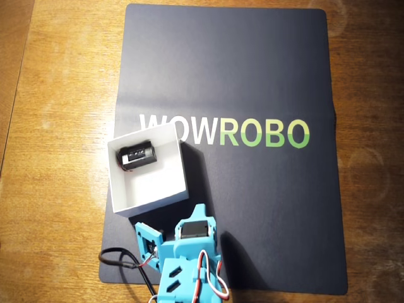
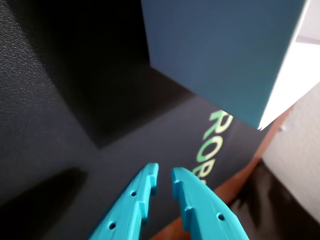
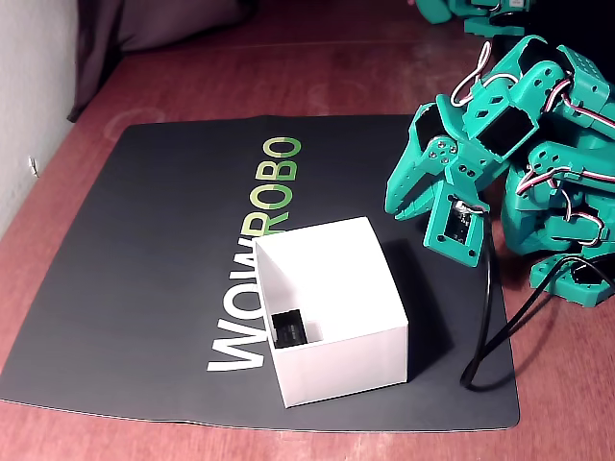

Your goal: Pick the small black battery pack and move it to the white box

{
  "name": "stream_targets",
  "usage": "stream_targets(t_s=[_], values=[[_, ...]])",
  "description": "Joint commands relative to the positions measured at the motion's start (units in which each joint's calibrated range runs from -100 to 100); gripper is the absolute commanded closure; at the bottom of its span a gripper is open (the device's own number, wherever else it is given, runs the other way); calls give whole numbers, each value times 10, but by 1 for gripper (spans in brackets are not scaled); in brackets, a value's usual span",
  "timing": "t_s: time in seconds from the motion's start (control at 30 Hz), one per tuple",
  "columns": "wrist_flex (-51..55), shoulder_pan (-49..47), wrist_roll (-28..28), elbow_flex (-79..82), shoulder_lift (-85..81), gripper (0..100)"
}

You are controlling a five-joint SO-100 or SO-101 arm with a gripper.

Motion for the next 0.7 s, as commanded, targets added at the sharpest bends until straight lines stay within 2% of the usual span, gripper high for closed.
stream_targets(t_s=[0.0,0.67], values=[[-6,-4,3,24,-1,98],[-5,1,1,24,-1,98]])
